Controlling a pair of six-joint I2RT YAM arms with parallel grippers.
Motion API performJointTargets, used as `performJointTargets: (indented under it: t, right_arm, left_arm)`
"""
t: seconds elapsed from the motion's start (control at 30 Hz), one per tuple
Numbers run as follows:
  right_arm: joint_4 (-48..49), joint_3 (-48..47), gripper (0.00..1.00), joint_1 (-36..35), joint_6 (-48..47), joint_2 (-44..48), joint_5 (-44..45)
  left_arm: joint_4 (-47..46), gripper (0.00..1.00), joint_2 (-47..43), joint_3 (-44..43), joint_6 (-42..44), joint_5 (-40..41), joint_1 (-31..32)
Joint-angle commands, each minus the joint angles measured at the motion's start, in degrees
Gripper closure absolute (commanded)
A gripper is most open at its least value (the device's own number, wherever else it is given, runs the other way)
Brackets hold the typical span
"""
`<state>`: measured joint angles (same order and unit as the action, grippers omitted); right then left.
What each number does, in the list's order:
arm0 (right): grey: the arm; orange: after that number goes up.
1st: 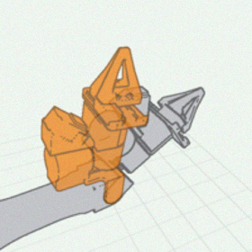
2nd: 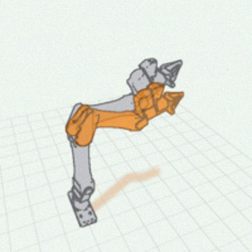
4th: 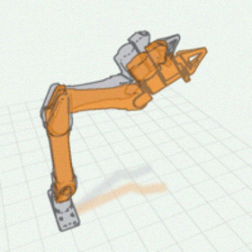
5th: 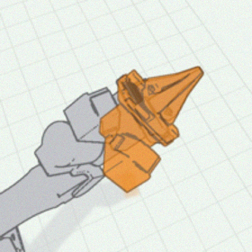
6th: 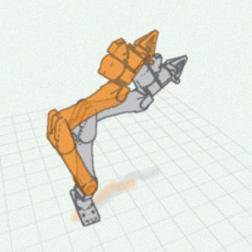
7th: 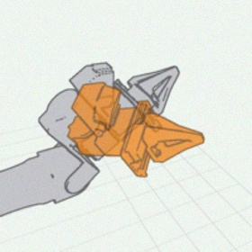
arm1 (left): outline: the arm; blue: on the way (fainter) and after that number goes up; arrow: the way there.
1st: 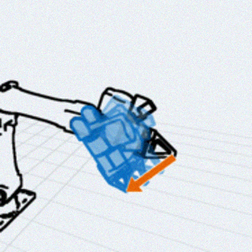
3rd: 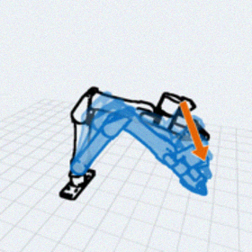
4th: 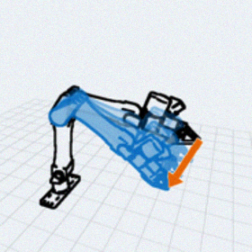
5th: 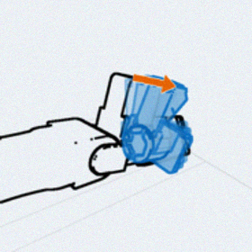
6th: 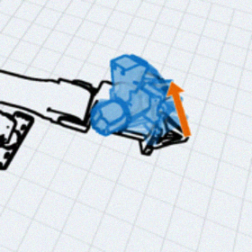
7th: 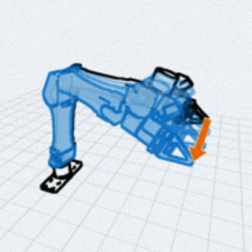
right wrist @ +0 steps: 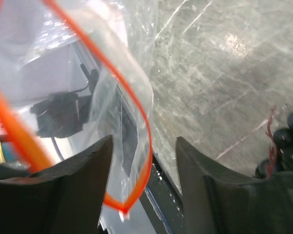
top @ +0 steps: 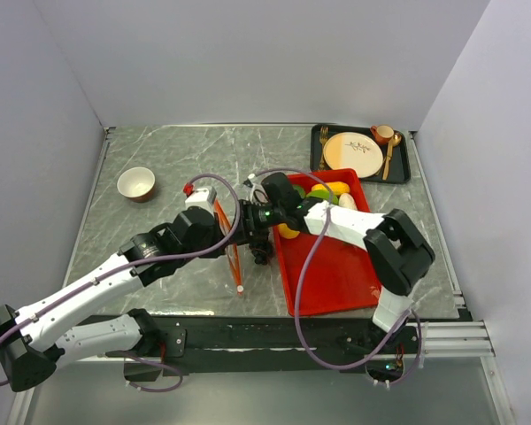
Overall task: Place the food in the zip-top bag and seal the zipper
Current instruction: Pick up the fake fruit from the center of the board.
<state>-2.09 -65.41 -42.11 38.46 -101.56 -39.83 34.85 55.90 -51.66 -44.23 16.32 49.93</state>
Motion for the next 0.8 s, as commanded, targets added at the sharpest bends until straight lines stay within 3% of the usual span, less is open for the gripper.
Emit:
performJointTargets:
  t: [0.0,0.07,0.1,0.33,0.57,0.63,0.73,0.77]
  right_arm:
    - [1.91,-2.71,0.57,-0.78,0.39,-1.80,-1.47]
    - [1.82,-2.71,0.89,-0.78,-0.48,-1.45,0.70]
    - [-0.09,-2.62,1.00,-0.70,-1.01,-0.93,2.64]
    - [-11.53,-1.30,1.00,-1.05,-4.18,4.70,28.92]
    - [-9.88,-2.44,0.99,-1.92,-5.32,3.03,23.85]
    - [-9.25,-2.79,0.94,-2.36,-6.02,3.03,21.91]
    - [-11.18,-4.29,0.77,-2.45,-7.34,3.12,22.77]
    - [-12.49,-4.55,0.64,-2.37,-7.78,3.47,23.39]
  left_arm:
    - [-2.86,0.99,-2.20,1.56,-0.95,-0.32,-0.19]
    - [-2.34,0.99,-2.64,1.91,-1.82,1.95,-0.27]
    - [-0.59,0.99,-2.64,2.09,-3.31,3.10,-0.45]
    - [13.21,0.99,2.19,-0.28,-11.84,11.72,-4.67]
    - [10.95,0.99,2.55,-0.28,-10.97,10.58,-5.55]
    - [10.94,0.99,2.11,-1.07,-10.97,11.45,-5.63]
    - [12.17,0.99,2.02,-2.48,-11.32,13.82,-5.63]
    - [12.78,0.99,2.11,-3.44,-11.32,14.18,-5.72]
